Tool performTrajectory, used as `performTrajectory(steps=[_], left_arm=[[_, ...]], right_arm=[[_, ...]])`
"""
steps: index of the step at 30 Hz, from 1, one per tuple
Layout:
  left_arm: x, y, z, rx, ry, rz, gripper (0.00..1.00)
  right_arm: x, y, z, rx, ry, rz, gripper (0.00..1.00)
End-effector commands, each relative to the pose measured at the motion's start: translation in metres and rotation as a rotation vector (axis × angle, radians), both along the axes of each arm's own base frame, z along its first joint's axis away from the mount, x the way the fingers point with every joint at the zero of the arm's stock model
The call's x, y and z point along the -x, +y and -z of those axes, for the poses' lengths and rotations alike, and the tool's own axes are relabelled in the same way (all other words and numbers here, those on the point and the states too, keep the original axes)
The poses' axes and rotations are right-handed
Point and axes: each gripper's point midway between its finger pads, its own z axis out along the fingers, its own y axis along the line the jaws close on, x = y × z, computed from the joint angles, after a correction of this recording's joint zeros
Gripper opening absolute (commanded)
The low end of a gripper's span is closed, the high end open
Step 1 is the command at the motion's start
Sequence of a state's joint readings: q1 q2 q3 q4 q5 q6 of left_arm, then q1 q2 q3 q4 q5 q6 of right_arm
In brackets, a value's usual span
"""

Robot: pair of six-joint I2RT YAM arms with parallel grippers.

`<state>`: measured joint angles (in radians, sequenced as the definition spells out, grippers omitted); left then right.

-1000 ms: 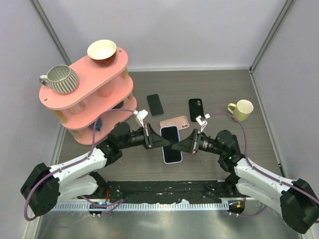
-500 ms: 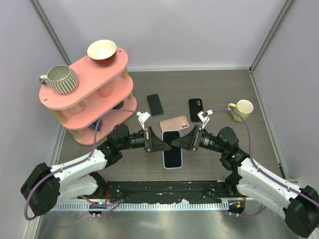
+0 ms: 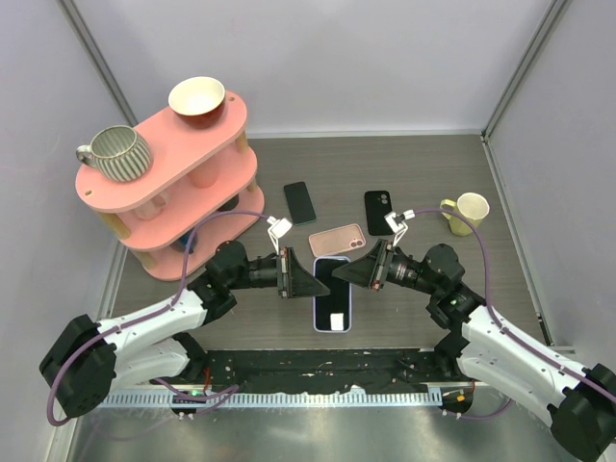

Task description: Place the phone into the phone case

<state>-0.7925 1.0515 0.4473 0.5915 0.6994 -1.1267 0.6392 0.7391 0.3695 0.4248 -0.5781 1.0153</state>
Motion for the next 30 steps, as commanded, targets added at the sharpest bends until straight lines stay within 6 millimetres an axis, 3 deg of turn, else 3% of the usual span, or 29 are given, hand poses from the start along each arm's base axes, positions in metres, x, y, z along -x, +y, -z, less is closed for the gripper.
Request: performTrajectory(steps=[1, 3, 5, 6, 10, 12, 13, 16, 18, 20, 22, 25, 28, 30], left_arm=[[0.012, 0.001, -0.014, 0.054, -0.026, 0.066, 0.0], [0.013, 0.001, -0.014, 0.059, -0.024, 0.07, 0.0], [0.013, 0.001, -0.014, 0.06, -0.022, 0.067, 0.0], [0.012, 0.001, -0.014, 0.06, -0.02, 0.06, 0.0], [0.012, 0.002, -0.012, 0.053, -0.014, 0.053, 0.0], [0.012, 0.002, -0.011, 0.044, -0.011, 0.058, 0.0], [0.013, 0.002, -0.01, 0.044, -0.01, 0.062, 0.0], [0.014, 0.001, -0.009, 0.042, -0.008, 0.07, 0.0], [0.014, 0.002, -0.009, 0.041, -0.009, 0.072, 0.0], [0.015, 0.002, -0.006, 0.037, -0.005, 0.073, 0.0], [0.014, 0.002, -0.004, 0.03, 0.0, 0.068, 0.0], [0.011, 0.002, -0.001, 0.017, 0.005, 0.047, 0.0], [0.002, 0.001, 0.006, -0.034, 0.004, 0.008, 0.0], [-0.003, 0.0, 0.005, -0.036, -0.008, -0.017, 0.01]], right_arm=[[0.002, -0.003, -0.049, -0.111, -0.138, 0.008, 0.35], [0.005, -0.005, -0.059, -0.158, -0.148, -0.005, 0.29], [0.006, -0.003, -0.059, -0.157, -0.144, -0.017, 0.03], [0.003, -0.002, -0.054, -0.133, -0.143, -0.011, 0.01], [-0.004, 0.0, -0.038, -0.057, -0.118, 0.002, 0.03], [-0.004, 0.001, -0.037, -0.051, -0.115, -0.001, 0.15], [-0.005, 0.0, -0.037, -0.05, -0.112, 0.007, 0.33], [-0.007, -0.001, -0.04, -0.05, -0.11, 0.023, 0.43], [-0.009, -0.001, -0.042, -0.056, -0.106, 0.027, 0.43], [-0.011, -0.001, -0.041, -0.051, -0.097, 0.036, 0.33], [-0.012, 0.001, -0.038, -0.043, -0.087, 0.03, 0.16], [-0.014, 0.003, -0.029, -0.01, -0.072, 0.025, 0.06], [-0.015, 0.002, -0.02, 0.03, -0.066, 0.03, 0.08], [-0.014, 0.002, -0.017, 0.042, -0.057, 0.025, 0.26]])
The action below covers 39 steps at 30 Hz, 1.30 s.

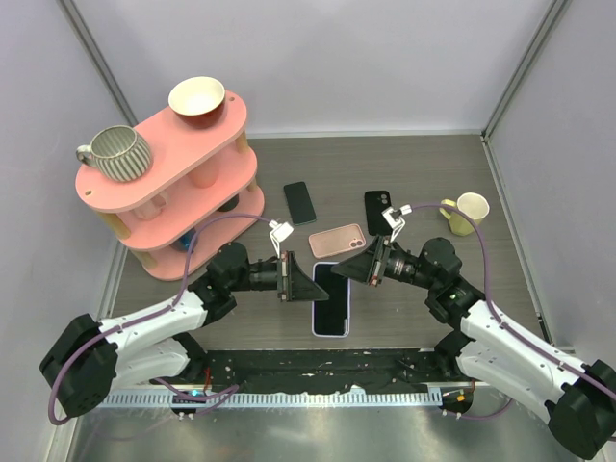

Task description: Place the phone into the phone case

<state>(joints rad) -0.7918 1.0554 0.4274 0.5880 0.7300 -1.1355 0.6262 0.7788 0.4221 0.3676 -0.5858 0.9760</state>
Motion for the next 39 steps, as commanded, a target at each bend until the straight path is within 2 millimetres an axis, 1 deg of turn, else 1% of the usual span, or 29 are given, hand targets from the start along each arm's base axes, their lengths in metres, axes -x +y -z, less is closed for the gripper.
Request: performTrajectory(steps=[1, 2, 3, 4, 5, 6, 8, 9, 10, 11, 13, 14, 16, 18, 19, 20, 23, 25, 28, 30, 31, 32, 34, 35, 37, 38, 39], left_arm=[[-0.011, -0.003, -0.005, -0.018, -0.038, -0.05, 0.0], [-0.013, -0.003, -0.008, -0.011, -0.038, -0.06, 0.0], [-0.015, -0.004, -0.013, 0.0, -0.044, -0.069, 0.0], [-0.017, -0.004, -0.017, 0.011, -0.049, -0.077, 0.0], [-0.019, -0.004, -0.021, 0.021, -0.049, -0.085, 0.0], [-0.022, -0.003, -0.027, 0.034, -0.058, -0.104, 0.0], [-0.026, -0.001, -0.034, 0.05, -0.066, -0.126, 0.0], [-0.027, 0.0, -0.038, 0.058, -0.072, -0.135, 0.0], [-0.029, 0.0, -0.041, 0.065, -0.077, -0.147, 0.0], [-0.029, 0.001, -0.043, 0.069, -0.08, -0.15, 0.0], [-0.033, 0.002, -0.048, 0.08, -0.084, -0.172, 0.0], [-0.034, 0.002, -0.049, 0.082, -0.084, -0.178, 0.0], [-0.037, 0.003, -0.049, 0.082, -0.086, -0.198, 0.0], [-0.039, 0.003, -0.048, 0.078, -0.083, -0.207, 0.0], [-0.041, 0.003, -0.046, 0.074, -0.08, -0.213, 0.0], [-0.042, 0.003, -0.045, 0.07, -0.079, -0.218, 0.0], [-0.046, 0.002, -0.037, 0.046, -0.069, -0.233, 0.0], [-0.05, 0.004, -0.033, 0.038, -0.064, -0.25, 0.0], [-0.054, 0.006, -0.032, 0.047, -0.056, -0.268, 0.0], [-0.056, 0.007, -0.029, 0.043, -0.048, -0.282, 0.0], [-0.056, 0.007, -0.028, 0.045, -0.04, -0.282, 0.0], [-0.058, 0.007, -0.029, 0.049, -0.04, -0.287, 0.0], [-0.06, 0.007, -0.029, 0.051, -0.037, -0.287, 0.0], [-0.06, 0.007, -0.027, 0.043, -0.032, -0.285, 0.0], [-0.063, 0.007, -0.023, 0.023, -0.024, -0.295, 0.0], [-0.064, 0.008, -0.016, -0.001, -0.02, -0.296, 0.0], [-0.066, 0.009, -0.012, -0.017, -0.019, -0.301, 0.0]], right_arm=[[-0.003, -0.001, -0.017, 0.0, -0.06, 0.01, 0.45], [0.0, -0.001, -0.016, -0.002, -0.064, -0.003, 0.53], [0.005, -0.001, -0.013, 0.001, -0.064, -0.026, 0.69], [0.007, -0.001, -0.01, 0.006, -0.058, -0.036, 0.73], [0.009, -0.002, -0.007, 0.007, -0.057, -0.045, 0.74], [0.015, -0.002, 0.004, 0.016, -0.039, -0.07, 0.75], [0.022, -0.002, 0.009, -0.003, -0.03, -0.093, 0.75], [0.028, -0.004, 0.023, 0.0, 0.003, -0.113, 0.76], [0.031, -0.003, 0.018, -0.042, -0.001, -0.127, 0.76], [0.036, -0.005, 0.032, -0.042, 0.033, -0.138, 0.76], [0.042, -0.006, 0.033, -0.065, 0.032, -0.16, 0.75], [0.044, -0.007, 0.041, -0.061, 0.045, -0.161, 0.75], [0.046, -0.008, 0.041, -0.069, 0.039, -0.168, 0.71], [0.048, -0.009, 0.042, -0.071, 0.036, -0.17, 0.65], [0.048, -0.009, 0.042, -0.07, 0.031, -0.171, 0.63], [0.048, -0.01, 0.042, -0.071, 0.03, -0.171, 0.58], [0.048, -0.01, 0.042, -0.071, 0.025, -0.165, 0.5], [0.048, -0.01, 0.043, -0.071, 0.024, -0.168, 0.49], [0.051, -0.01, 0.045, -0.069, 0.027, -0.18, 0.53], [0.054, -0.011, 0.047, -0.073, 0.027, -0.194, 0.54], [0.055, -0.011, 0.046, -0.077, 0.025, -0.199, 0.54], [0.057, -0.011, 0.048, -0.078, 0.029, -0.207, 0.52], [0.058, -0.011, 0.045, -0.09, 0.025, -0.209, 0.41], [0.058, -0.011, 0.043, -0.093, 0.021, -0.207, 0.29], [0.056, -0.012, 0.041, -0.099, 0.016, -0.202, 0.18], [0.056, -0.011, 0.039, -0.101, 0.015, -0.202, 0.1], [0.056, -0.011, 0.038, -0.103, 0.018, -0.199, 0.08]])
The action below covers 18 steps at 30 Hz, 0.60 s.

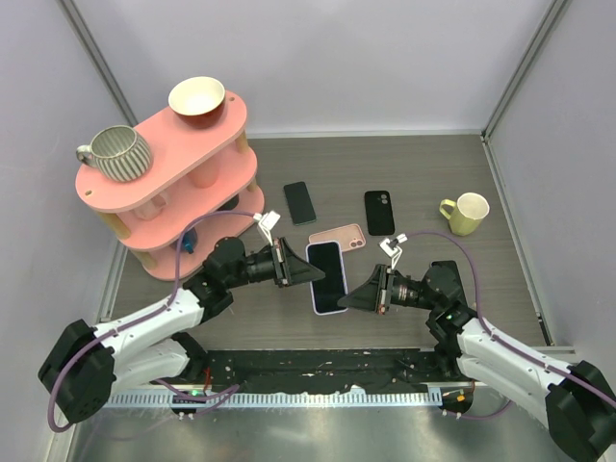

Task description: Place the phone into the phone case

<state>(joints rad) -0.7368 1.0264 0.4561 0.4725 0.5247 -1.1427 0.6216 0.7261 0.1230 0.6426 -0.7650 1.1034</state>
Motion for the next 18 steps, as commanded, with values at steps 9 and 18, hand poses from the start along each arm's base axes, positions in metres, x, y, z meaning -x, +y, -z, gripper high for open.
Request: performTrajectory(steps=[9, 18], left_arm=[[-0.015, 0.003, 0.019, -0.11, -0.024, -0.034, 0.0], [-0.013, -0.001, 0.039, -0.152, 0.029, -0.001, 0.0]], right_arm=[[-0.011, 0.002, -0.013, 0.008, -0.045, 0.049, 0.09], [-0.054, -0.02, 0.025, 0.271, 0.031, 0.336, 0.71]])
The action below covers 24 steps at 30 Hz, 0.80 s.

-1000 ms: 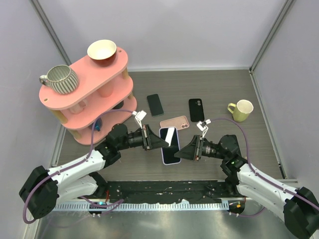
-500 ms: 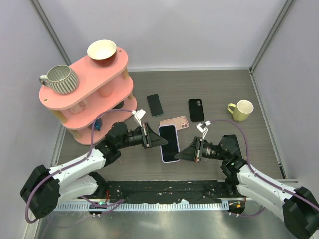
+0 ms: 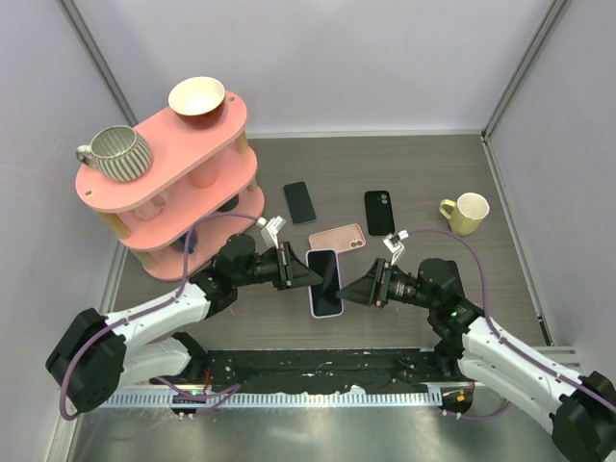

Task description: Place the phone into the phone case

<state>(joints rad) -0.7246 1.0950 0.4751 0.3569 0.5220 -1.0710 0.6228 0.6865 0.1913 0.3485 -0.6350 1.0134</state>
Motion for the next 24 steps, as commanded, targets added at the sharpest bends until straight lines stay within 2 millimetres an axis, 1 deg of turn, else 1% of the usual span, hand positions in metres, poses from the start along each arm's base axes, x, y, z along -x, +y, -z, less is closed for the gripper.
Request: performTrajectory(steps=[1, 2, 3, 5, 6, 7, 8, 9, 10, 12, 13, 15, 16, 18, 19, 21, 22, 23, 24], left_arm=[[-0.005, -0.003, 0.005, -0.033, -0.015, 0.014, 0.0], [-0.006, -0.003, 0.008, -0.041, -0.011, 0.017, 0.0], [-0.006, -0.004, 0.016, -0.057, 0.009, 0.02, 0.0], [-0.009, -0.006, 0.024, -0.071, 0.041, 0.014, 0.0], [-0.011, -0.008, 0.034, -0.091, 0.07, 0.01, 0.0], [-0.012, -0.01, 0.036, -0.086, 0.082, 0.011, 0.0], [-0.012, -0.012, 0.039, -0.081, 0.1, 0.017, 0.0], [-0.013, -0.016, 0.047, -0.079, 0.144, 0.019, 0.0], [-0.012, -0.021, 0.044, -0.045, 0.143, 0.039, 0.0], [-0.015, -0.026, 0.045, -0.023, 0.172, 0.042, 0.0], [-0.016, -0.029, 0.054, -0.029, 0.192, 0.05, 0.0], [-0.02, -0.032, 0.063, -0.043, 0.215, 0.047, 0.0], [-0.021, -0.033, 0.074, -0.064, 0.241, 0.044, 0.0], [-0.023, -0.034, 0.082, -0.082, 0.258, 0.04, 0.0], [-0.022, -0.032, 0.094, -0.116, 0.278, 0.04, 0.0], [-0.023, -0.03, 0.104, -0.147, 0.288, 0.024, 0.0], [-0.021, -0.026, 0.114, -0.192, 0.308, 0.02, 0.0], [-0.024, -0.022, 0.124, -0.233, 0.312, -0.005, 0.01], [-0.022, -0.016, 0.134, -0.287, 0.344, -0.017, 0.05]], right_arm=[[-0.037, -0.021, 0.004, 0.162, -0.033, 0.24, 0.75], [-0.04, -0.026, 0.003, 0.169, -0.038, 0.273, 0.78], [-0.044, -0.033, 0.011, 0.208, -0.014, 0.322, 0.79], [-0.048, -0.039, 0.009, 0.22, -0.009, 0.369, 0.79], [-0.05, -0.045, 0.015, 0.251, 0.01, 0.402, 0.79], [-0.051, -0.047, 0.013, 0.26, 0.005, 0.414, 0.79], [-0.051, -0.048, 0.015, 0.272, 0.007, 0.416, 0.79], [-0.051, -0.049, 0.017, 0.283, 0.012, 0.415, 0.79], [-0.052, -0.05, 0.016, 0.288, 0.008, 0.42, 0.79], [-0.051, -0.051, 0.018, 0.305, 0.012, 0.42, 0.79], [-0.051, -0.052, 0.018, 0.308, 0.01, 0.421, 0.79], [-0.052, -0.053, 0.017, 0.311, 0.004, 0.427, 0.79], [-0.052, -0.054, 0.016, 0.312, -0.002, 0.433, 0.79], [-0.052, -0.055, 0.016, 0.317, -0.006, 0.434, 0.79], [-0.052, -0.055, 0.015, 0.319, -0.007, 0.435, 0.79], [-0.052, -0.056, 0.016, 0.33, -0.012, 0.433, 0.79], [-0.052, -0.057, 0.015, 0.331, -0.014, 0.435, 0.79], [-0.052, -0.058, 0.016, 0.339, -0.015, 0.44, 0.79], [-0.053, -0.059, 0.016, 0.342, -0.017, 0.441, 0.79]])
